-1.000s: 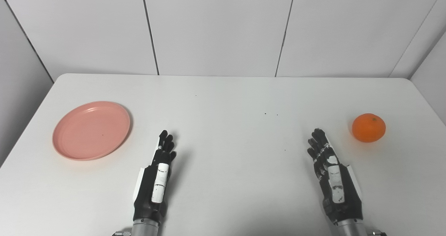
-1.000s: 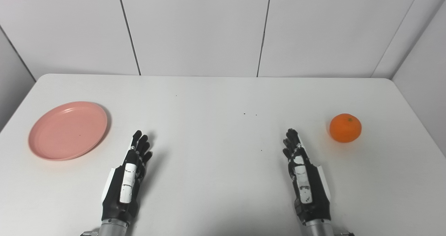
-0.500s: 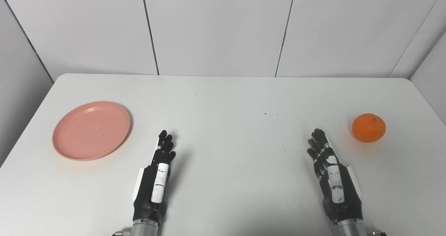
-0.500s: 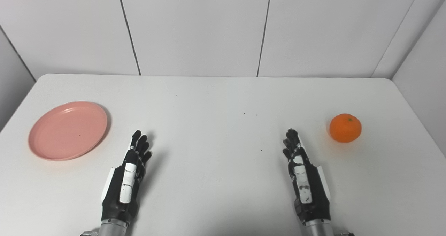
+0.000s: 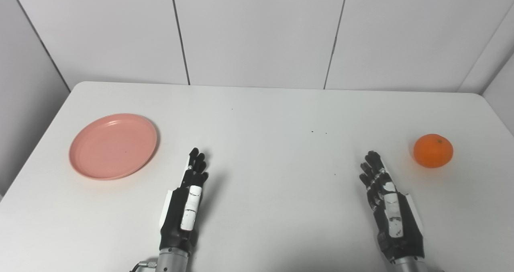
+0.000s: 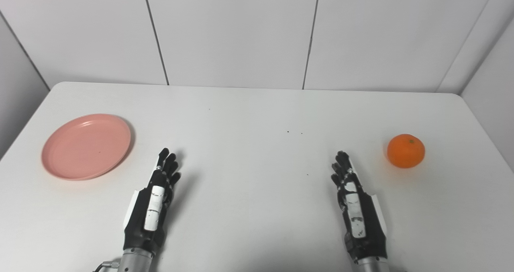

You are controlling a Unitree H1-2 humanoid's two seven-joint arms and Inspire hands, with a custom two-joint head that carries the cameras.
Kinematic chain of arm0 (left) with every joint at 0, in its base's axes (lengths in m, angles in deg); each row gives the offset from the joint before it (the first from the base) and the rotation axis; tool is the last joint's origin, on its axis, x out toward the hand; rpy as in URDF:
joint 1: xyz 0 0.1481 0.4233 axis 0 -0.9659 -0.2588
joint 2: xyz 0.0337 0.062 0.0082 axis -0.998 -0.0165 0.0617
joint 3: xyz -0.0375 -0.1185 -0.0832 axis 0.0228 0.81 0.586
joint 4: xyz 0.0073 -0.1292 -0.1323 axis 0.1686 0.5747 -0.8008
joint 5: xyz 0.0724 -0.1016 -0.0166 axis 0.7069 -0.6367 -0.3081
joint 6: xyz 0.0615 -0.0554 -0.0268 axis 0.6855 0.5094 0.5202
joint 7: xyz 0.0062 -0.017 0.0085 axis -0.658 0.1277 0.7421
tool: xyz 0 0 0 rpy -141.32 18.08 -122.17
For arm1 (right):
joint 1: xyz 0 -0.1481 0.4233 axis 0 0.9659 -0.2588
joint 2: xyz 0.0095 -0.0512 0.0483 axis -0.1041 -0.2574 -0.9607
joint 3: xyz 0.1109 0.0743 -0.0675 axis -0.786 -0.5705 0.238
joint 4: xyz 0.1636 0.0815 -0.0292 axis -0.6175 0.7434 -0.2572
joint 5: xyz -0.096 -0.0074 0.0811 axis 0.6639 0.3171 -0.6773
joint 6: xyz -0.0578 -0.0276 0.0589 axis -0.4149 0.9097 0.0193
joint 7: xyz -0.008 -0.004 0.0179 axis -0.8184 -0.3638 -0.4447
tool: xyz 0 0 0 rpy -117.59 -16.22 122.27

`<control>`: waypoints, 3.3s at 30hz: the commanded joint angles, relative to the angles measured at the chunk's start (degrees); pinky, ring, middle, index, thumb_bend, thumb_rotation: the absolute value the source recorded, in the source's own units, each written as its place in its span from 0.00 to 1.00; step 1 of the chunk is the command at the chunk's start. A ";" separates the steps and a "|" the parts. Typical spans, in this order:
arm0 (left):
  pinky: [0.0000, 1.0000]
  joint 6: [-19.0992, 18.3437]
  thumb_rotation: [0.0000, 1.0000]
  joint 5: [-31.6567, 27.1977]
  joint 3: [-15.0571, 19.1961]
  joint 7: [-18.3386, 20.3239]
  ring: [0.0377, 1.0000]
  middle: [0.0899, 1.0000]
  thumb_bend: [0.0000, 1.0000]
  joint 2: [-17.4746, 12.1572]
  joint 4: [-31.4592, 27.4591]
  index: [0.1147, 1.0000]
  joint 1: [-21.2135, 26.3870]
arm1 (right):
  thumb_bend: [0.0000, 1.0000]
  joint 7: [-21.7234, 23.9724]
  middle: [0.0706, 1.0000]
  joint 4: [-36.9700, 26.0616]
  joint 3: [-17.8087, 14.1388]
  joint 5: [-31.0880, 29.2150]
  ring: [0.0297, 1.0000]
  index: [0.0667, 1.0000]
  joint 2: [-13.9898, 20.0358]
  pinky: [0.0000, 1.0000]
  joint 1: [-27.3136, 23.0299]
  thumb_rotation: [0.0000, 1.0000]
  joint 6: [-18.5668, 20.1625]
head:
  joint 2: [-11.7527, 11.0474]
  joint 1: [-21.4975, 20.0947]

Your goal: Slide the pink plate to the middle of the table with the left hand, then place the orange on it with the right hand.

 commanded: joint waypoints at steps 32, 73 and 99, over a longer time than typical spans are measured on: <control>1.00 5.10 0.89 -3.37 -2.85 -4.82 0.99 0.99 0.78 2.79 6.14 1.00 -6.81 | 0.84 6.75 0.99 12.80 -2.62 -4.32 0.99 0.97 4.97 1.00 -0.14 1.00 -7.62 | -8.57 5.89; 0.85 -18.09 0.95 -22.76 14.11 5.18 0.86 0.88 0.94 -12.62 -10.57 0.93 19.23 | 0.87 6.93 0.95 12.65 -1.56 -2.28 0.95 0.93 3.11 1.00 0.59 1.00 -7.85 | -10.49 3.71; 0.90 -18.04 0.92 -27.67 25.88 9.06 0.87 0.89 1.00 -27.45 8.87 0.94 36.18 | 0.85 7.70 0.94 13.53 -1.77 -2.03 0.95 0.92 3.34 1.00 0.17 1.00 -7.90 | -10.35 4.22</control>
